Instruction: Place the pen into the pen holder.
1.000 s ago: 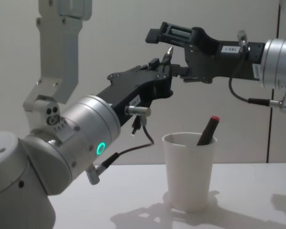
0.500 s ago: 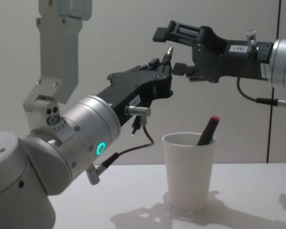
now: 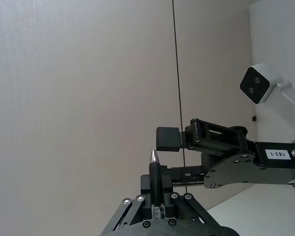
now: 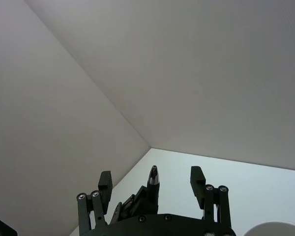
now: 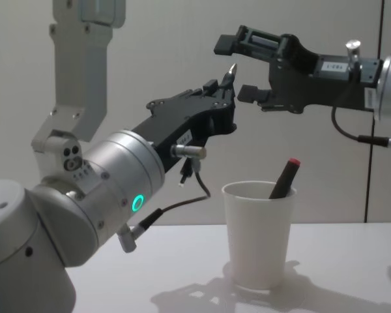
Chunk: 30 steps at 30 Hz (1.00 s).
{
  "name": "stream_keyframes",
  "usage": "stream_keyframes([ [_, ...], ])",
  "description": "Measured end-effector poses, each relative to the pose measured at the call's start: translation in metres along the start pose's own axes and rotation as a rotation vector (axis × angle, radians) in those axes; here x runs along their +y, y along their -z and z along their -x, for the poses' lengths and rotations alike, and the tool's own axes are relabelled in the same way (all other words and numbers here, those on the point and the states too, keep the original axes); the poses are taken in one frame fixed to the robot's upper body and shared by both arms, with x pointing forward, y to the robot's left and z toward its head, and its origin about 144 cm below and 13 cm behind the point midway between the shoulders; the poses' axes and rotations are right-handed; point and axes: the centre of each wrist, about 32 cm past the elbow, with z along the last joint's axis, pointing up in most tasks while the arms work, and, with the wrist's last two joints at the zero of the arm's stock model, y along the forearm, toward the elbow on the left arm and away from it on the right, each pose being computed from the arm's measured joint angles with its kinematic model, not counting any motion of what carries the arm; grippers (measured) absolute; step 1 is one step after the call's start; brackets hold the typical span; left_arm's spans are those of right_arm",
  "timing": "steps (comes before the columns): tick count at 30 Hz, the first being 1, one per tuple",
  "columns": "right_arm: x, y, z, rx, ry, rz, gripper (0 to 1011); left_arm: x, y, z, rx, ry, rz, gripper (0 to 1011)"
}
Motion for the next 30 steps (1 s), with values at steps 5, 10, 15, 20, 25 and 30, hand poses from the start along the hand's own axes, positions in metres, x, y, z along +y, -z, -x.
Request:
stream_keyframes([
  [5,0.0,0.001,-0.003,0.008,-0.007,0.002,1002,0.0,0.0,0.0,0.0,0.0,0.0,130],
  [10,0.0,0.001,-0.005,0.014,-0.01,0.003,1002,0.0,0.0,0.0,0.0,0.0,0.0,130],
  [15,0.002,0.002,-0.007,0.019,-0.01,0.005,1002,0.0,0.0,0.0,0.0,0.0,0.0,130],
  [20,0.003,0.003,-0.009,0.026,-0.015,0.006,1002,0.0,0.0,0.0,0.0,0.0,0.0,130],
  [25,0.005,0.003,-0.011,0.033,-0.026,0.006,1002,0.0,0.0,0.0,0.0,0.0,0.0,130],
  [30,0.006,0.003,-0.013,0.039,-0.038,0.006,1002,0.0,0.0,0.0,0.0,0.0,0.0,130],
])
